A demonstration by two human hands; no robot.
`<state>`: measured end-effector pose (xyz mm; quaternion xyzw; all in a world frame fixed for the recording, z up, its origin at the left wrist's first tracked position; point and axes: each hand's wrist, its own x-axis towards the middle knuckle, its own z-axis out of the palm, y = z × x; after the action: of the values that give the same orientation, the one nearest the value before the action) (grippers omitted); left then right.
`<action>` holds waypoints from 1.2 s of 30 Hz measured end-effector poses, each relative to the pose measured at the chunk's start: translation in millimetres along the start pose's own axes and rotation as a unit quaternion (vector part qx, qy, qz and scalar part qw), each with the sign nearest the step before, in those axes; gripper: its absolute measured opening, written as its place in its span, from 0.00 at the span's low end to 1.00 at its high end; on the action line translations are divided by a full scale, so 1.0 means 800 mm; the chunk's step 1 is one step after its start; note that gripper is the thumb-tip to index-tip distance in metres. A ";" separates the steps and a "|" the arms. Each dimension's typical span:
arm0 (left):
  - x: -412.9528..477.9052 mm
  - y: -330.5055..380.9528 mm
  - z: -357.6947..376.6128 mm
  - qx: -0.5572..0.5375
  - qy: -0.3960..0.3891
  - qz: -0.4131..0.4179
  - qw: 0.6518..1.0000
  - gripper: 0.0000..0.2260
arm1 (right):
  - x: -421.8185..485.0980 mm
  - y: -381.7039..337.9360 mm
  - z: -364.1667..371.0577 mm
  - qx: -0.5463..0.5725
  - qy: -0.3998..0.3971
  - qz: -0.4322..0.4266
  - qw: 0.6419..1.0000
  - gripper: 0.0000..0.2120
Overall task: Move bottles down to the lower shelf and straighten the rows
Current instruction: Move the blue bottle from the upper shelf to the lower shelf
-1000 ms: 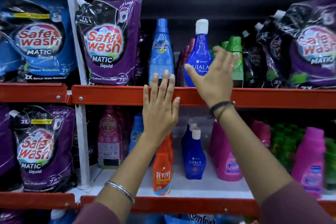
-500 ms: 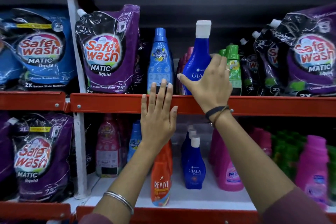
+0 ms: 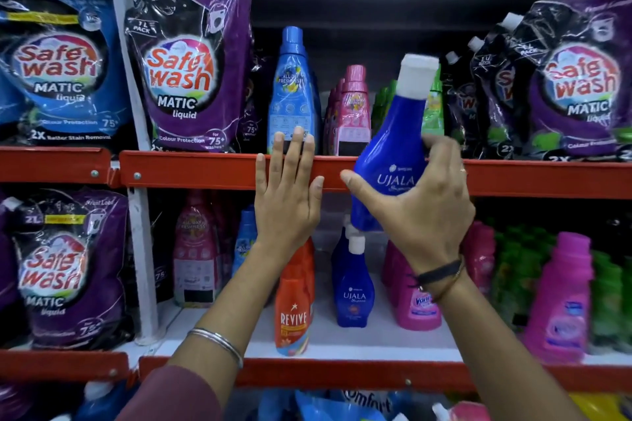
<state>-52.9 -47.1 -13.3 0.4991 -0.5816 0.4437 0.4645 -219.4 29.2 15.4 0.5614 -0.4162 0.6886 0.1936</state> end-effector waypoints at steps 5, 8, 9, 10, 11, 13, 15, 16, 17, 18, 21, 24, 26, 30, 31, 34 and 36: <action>-0.001 0.000 -0.002 -0.017 -0.001 0.002 1.000 0.25 | -0.051 0.036 -0.002 -0.001 -0.087 0.017 0.996 0.40; -0.003 0.000 -0.001 -0.023 -0.005 0.005 1.000 0.25 | -0.085 0.056 0.007 -0.009 -0.131 0.045 0.990 0.40; -0.004 -0.001 -0.001 -0.023 -0.004 0.006 1.000 0.25 | -0.097 0.062 0.011 -0.013 -0.146 0.053 0.988 0.40; -0.004 -0.001 0.000 -0.022 -0.003 0.006 1.000 0.25 | -0.108 0.069 0.017 -0.017 -0.159 0.063 0.985 0.40; -0.004 -0.001 0.000 -0.020 -0.002 0.006 1.000 0.25 | -0.119 0.075 0.023 -0.021 -0.172 0.075 0.982 0.40; -0.004 -0.001 0.001 -0.021 0.001 0.008 1.000 0.25 | -0.137 0.086 0.036 -0.029 -0.193 0.097 0.976 0.41; -0.003 -0.001 0.002 -0.024 0.004 0.008 1.000 0.25 | -0.154 0.095 0.049 -0.041 -0.212 0.123 0.969 0.41; -0.003 -0.001 0.002 -0.024 0.004 0.007 1.000 0.25 | -0.161 0.099 0.054 -0.048 -0.222 0.138 0.964 0.41; -0.003 -0.001 0.003 -0.023 0.005 0.007 1.000 0.25 | -0.168 0.103 0.060 -0.057 -0.232 0.150 0.959 0.41; -0.003 -0.001 0.003 -0.022 0.006 0.006 1.000 0.25 | -0.175 0.106 0.064 -0.067 -0.242 0.158 0.955 0.41; -0.004 -0.001 0.005 -0.020 0.009 0.005 1.000 0.25 | -0.190 0.115 0.074 -0.089 -0.266 0.173 0.944 0.41; -0.004 -0.001 0.007 -0.017 0.012 0.007 1.000 0.24 | -0.201 0.121 0.082 -0.094 -0.283 0.183 0.937 0.41; -0.003 -0.001 0.008 -0.015 0.015 0.007 1.000 0.24 | -0.207 0.124 0.087 -0.100 -0.289 0.184 0.934 0.42; -0.004 -0.002 0.010 -0.011 0.018 0.009 1.000 0.24 | -0.216 0.130 0.092 -0.114 -0.295 0.187 0.930 0.43; -0.004 -0.002 0.010 -0.012 0.019 0.010 1.000 0.24 | -0.217 0.131 0.092 -0.113 -0.294 0.190 0.930 0.43; -0.004 -0.002 0.011 -0.010 0.022 0.012 1.000 0.24 | -0.219 0.132 0.094 -0.120 -0.292 0.189 0.930 0.44; -0.004 -0.002 0.011 -0.008 0.022 0.013 1.000 0.24 | -0.220 0.132 0.094 -0.128 -0.291 0.183 0.930 0.45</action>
<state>-51.5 -55.0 -18.1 0.4781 -0.5811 0.4558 0.4753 -198.6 -56.2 -184.9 0.6221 -0.6341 0.4594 0.0051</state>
